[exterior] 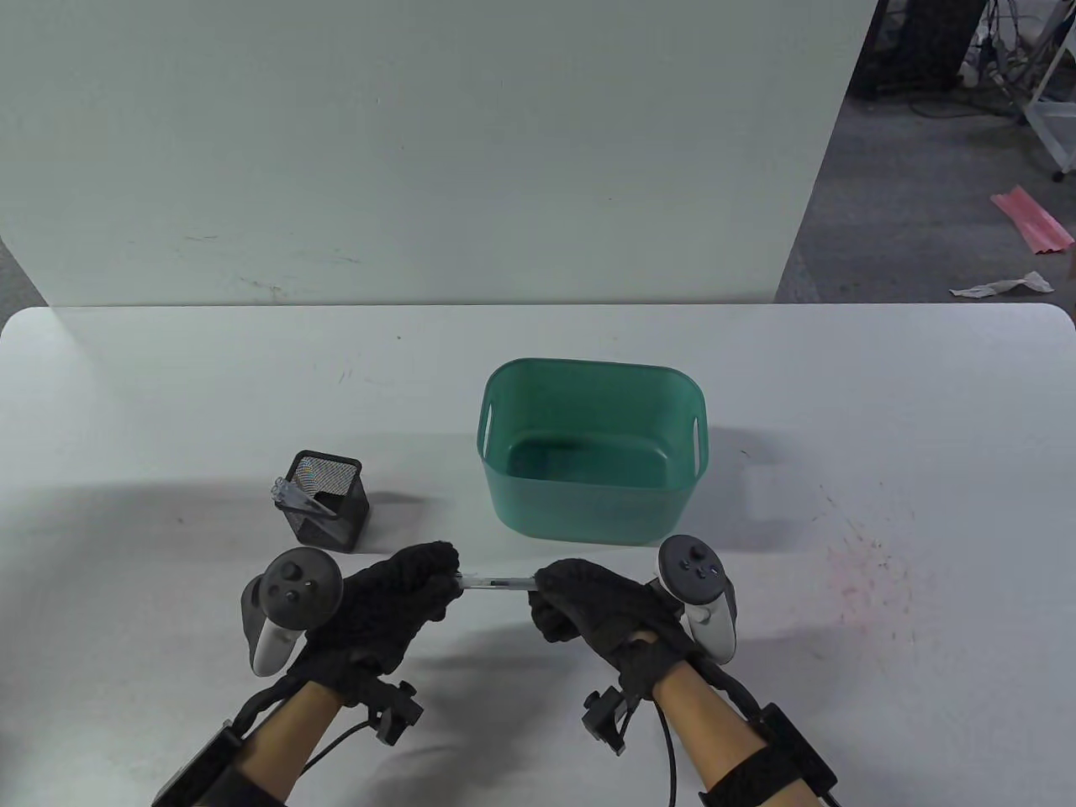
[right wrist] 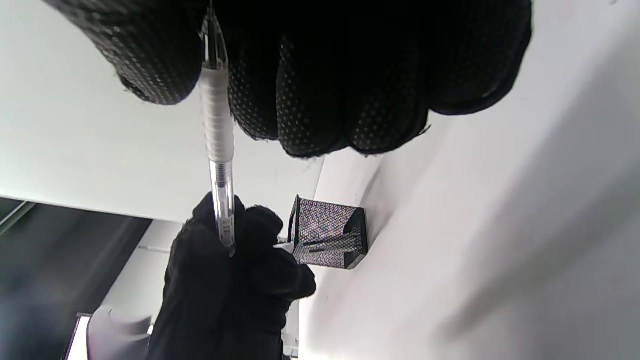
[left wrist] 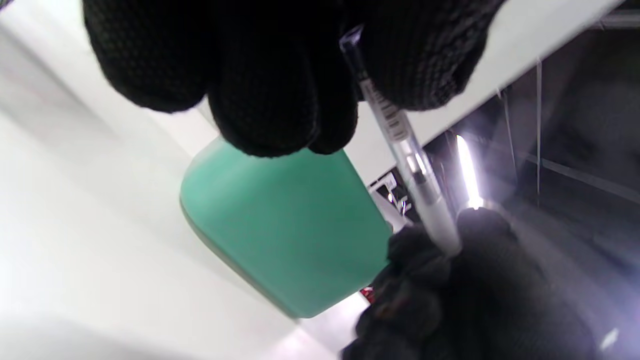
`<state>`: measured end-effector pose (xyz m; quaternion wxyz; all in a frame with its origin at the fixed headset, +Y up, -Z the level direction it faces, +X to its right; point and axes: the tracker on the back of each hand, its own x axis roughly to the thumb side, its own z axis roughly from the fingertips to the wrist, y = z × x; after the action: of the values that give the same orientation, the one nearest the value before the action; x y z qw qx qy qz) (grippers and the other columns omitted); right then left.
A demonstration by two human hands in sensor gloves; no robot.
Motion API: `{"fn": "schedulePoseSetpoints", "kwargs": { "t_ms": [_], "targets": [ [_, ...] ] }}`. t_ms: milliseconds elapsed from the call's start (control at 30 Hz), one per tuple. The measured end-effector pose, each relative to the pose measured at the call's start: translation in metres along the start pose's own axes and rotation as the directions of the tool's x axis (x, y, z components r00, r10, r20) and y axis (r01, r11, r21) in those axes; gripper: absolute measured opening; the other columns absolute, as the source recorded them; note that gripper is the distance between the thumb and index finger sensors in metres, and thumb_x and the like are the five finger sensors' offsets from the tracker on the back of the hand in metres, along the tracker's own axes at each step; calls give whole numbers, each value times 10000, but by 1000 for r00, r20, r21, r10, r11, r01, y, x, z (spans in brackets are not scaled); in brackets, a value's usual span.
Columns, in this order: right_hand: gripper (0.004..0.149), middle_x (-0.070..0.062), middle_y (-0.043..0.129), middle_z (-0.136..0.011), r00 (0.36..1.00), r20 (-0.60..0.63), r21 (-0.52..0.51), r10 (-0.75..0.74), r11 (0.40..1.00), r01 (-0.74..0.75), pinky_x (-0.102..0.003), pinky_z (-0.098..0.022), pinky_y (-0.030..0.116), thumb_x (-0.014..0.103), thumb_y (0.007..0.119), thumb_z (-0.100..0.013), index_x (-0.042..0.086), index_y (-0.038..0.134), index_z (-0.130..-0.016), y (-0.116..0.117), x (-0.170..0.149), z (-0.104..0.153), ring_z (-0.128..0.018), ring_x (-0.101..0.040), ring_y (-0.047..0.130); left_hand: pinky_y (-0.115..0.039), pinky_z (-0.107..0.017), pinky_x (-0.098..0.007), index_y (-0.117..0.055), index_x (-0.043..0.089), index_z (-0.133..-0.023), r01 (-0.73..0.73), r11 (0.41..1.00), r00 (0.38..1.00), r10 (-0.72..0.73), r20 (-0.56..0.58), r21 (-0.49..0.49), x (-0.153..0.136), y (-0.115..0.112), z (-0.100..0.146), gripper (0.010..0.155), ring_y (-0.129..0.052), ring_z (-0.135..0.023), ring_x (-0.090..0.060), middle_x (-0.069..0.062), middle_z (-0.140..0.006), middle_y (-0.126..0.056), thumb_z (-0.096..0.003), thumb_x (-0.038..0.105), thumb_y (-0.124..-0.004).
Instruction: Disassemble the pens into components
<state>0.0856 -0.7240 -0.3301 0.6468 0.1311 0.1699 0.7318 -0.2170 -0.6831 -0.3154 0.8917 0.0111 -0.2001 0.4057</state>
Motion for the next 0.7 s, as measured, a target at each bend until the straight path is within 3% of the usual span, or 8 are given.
{"fn": "schedulePoseSetpoints", "kwargs": {
  "t_ms": [100,367,600,700],
  "targets": [
    [496,-127,893,-735,999,-34,17,-1,1000,2,-591,-555,741,537,661,-627,120,790,-863,-1,-3,1,-641,-350,893,-905,-506,-491,-740,306,-958,210,978,976,-210,55,7,7,-3,2,517,-1087,-559,-149,8,-853,-987,-481,451,-875],
    [478,-97,931,-600,999,-50,-16,10,1000,-11,-585,-516,766,529,673,-623,104,857,-738,-4,-1,4,-554,-323,924,-909,-491,-492,-761,242,-951,337,941,937,-331,112,-34,16,-17,3,494,-1091,-523,-155,-35,-798,-1008,-510,464,-747],
    [460,-116,912,-588,994,45,-22,100,995,-99,-602,-530,747,473,699,-602,61,854,-738,-3,7,3,-554,-334,907,-903,-481,-492,-779,211,-928,227,969,971,-219,97,-93,13,-12,1,483,-1075,-477,-153,-52,-720,-1008,-524,457,-680],
    [443,-136,875,-681,987,78,2,141,990,-142,-615,-574,711,438,725,-588,66,799,-817,-3,10,3,-633,-352,872,-912,-451,-495,-822,198,-889,170,976,984,-162,71,-135,8,-12,-1,483,-1080,-423,-155,-52,-658,-1030,-531,465,-640]
  ]
}}
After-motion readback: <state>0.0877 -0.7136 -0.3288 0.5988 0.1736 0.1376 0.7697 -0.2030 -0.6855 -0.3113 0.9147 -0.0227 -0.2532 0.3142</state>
